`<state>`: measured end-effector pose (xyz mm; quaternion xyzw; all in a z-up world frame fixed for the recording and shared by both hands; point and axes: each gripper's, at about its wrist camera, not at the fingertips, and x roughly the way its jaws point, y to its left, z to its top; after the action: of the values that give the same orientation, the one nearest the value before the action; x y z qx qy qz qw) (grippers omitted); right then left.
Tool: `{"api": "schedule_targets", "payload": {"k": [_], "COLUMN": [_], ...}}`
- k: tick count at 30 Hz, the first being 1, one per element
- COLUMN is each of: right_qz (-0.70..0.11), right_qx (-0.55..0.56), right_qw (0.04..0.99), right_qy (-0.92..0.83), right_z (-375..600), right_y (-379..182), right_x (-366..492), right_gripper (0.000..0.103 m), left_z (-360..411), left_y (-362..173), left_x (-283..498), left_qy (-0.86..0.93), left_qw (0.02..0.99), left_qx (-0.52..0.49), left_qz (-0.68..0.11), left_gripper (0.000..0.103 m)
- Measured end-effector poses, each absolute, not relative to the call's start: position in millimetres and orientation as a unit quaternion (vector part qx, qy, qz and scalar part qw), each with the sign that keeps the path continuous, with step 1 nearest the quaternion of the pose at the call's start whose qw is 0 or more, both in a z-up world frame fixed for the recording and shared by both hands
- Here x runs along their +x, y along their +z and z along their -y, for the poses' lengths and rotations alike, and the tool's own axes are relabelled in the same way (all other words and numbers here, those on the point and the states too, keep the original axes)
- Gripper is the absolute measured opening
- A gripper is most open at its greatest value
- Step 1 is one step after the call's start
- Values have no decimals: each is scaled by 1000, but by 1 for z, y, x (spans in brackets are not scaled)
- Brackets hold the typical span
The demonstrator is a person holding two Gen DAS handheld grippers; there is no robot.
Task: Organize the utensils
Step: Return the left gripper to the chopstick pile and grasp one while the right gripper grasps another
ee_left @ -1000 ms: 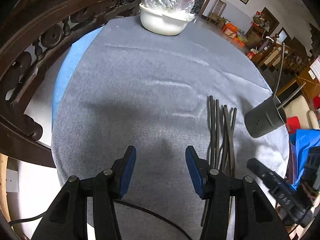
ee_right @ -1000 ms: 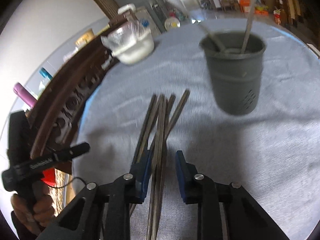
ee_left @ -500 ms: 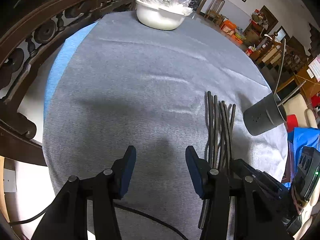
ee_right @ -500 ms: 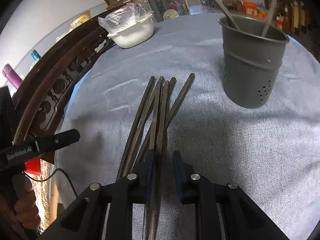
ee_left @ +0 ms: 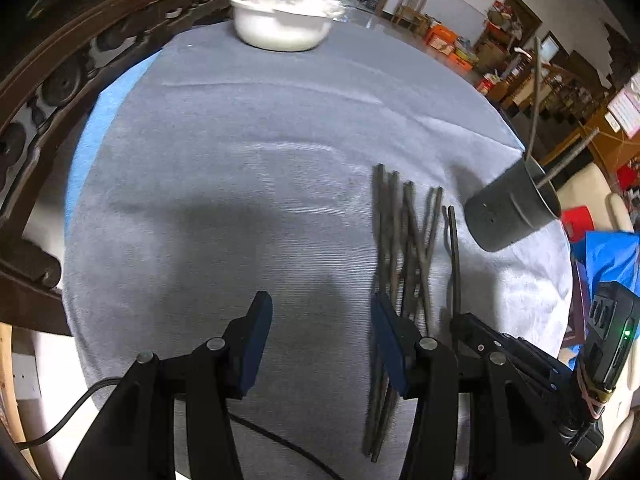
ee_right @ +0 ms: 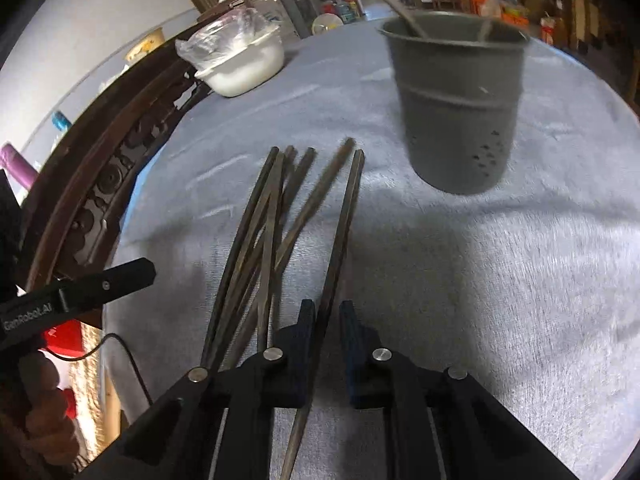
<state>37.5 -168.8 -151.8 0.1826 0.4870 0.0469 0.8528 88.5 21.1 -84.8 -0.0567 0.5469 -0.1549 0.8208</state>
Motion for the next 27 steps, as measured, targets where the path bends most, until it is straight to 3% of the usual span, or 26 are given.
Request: {"api": "schedule_targets", "payload": {"k": [17,24,27], "right_qz": [-452,-449,-451], "right_qx": [277,245,232], "right_qw": [846,858,862], "right_qy": [56,44,31], "right_z": [222,219,215], "right_y": [-149,-139,-134], "right_x": [24,36,51], "right_gripper": [15,15,15], "left_z": [66,76,75], "left_y": [-97,-110,-112], "left_x": [160,177,177], "left_qy": [-193,-188,-195], "left_qw": [791,781,781], "left_qx": [-8,2,0], "left_qz": [-580,-596,-593], "left_gripper": [45,12,8]}}
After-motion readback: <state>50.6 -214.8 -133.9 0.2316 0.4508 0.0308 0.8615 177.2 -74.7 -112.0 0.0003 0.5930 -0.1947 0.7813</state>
